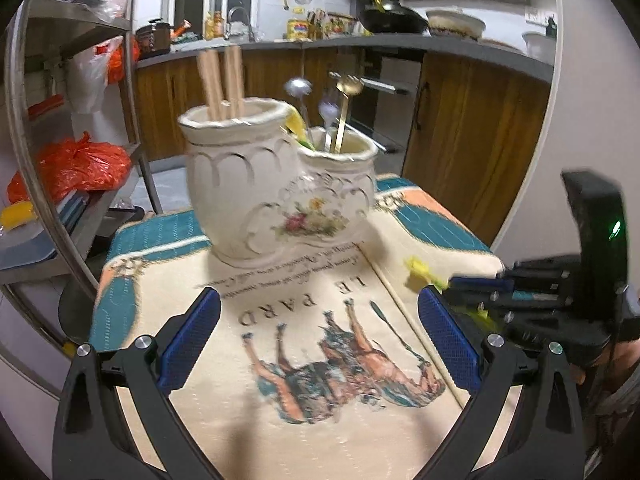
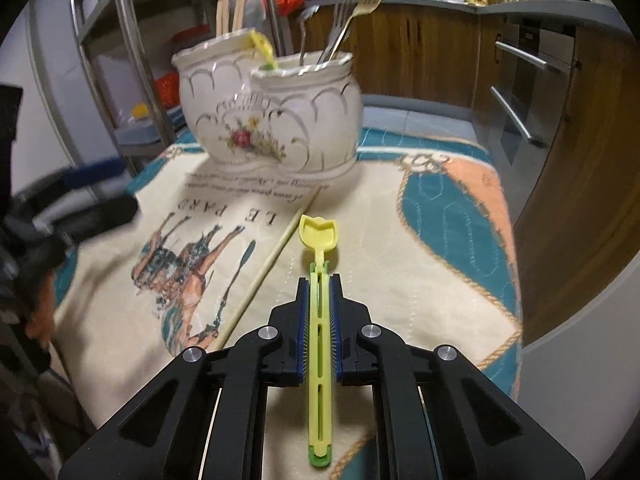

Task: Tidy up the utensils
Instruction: 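Grasp the second yellow spoon with the right tool while the left tool grasps the last chopstick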

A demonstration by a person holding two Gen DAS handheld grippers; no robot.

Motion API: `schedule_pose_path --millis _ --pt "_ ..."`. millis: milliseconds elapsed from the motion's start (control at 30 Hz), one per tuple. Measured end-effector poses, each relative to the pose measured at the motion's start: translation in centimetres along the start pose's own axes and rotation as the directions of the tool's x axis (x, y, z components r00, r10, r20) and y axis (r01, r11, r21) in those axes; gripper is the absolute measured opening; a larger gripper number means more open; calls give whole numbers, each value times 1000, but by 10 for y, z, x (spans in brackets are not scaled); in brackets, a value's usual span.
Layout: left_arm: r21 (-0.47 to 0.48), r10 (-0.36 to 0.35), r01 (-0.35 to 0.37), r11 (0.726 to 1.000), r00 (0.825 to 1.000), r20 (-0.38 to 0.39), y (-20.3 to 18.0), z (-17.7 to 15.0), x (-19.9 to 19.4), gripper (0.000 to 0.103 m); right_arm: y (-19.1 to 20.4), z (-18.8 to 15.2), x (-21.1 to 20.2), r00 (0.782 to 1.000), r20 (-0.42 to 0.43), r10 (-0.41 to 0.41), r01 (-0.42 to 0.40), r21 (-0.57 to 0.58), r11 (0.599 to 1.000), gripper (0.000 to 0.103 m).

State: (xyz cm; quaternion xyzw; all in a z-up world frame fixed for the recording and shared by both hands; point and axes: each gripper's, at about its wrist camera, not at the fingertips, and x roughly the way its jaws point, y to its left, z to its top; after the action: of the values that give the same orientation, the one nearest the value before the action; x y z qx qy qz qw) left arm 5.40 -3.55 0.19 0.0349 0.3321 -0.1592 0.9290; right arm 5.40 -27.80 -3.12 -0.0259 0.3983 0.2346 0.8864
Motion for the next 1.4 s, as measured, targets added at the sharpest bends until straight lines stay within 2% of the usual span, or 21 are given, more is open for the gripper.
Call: schedule_pose_path --millis 233,300,367,400,467,633,700,733,767,1067,1233,1400 --pt "14 -20 22 1000 989 -146 -32 -4 36 96 -22 0 -21 998 65 7 -10 41 999 11" --pt "19 -23 27 999 985 -169 -41 -4 44 88 -25 -1 -23 997 73 12 -16 48 999 11" --pt "30 -31 38 999 979 -202 -51 -4 54 72 -27 -2 -24 997 79 14 -18 50 999 11" --pt "35 -33 41 999 977 -210 -55 -5 56 68 -28 -2 -25 996 83 13 -18 52 999 11" --pt "60 -25 39 997 975 -222 -65 -4 64 55 -32 -3 -26 996 90 15 -20 59 998 11" --pt "94 43 -20 995 970 -241 -75 0 78 37 -35 -4 -28 995 102 24 -31 67 997 11" --pt "87 53 -33 996 969 -240 -72 4 81 24 -35 -4 -28 994 104 24 -31 65 997 11" --pt "89 55 -34 995 969 -240 -72 4 81 9 -35 -4 -28 994 105 25 -32 64 997 11" --pt "99 57 -34 995 969 -242 -71 4 81 6 -36 -4 -28 994 106 26 -33 63 997 11" --pt "160 -37 80 984 965 -259 -56 -3 50 5 -30 -2 -31 993 119 26 -32 50 998 11" --pt "141 -44 86 986 959 -279 -49 -14 46 8 -24 -1 -31 992 127 24 -30 42 999 11" --pt "128 -54 88 988 968 -244 -48 -18 45 8 -16 2 -34 989 146 22 -27 33 999 11"
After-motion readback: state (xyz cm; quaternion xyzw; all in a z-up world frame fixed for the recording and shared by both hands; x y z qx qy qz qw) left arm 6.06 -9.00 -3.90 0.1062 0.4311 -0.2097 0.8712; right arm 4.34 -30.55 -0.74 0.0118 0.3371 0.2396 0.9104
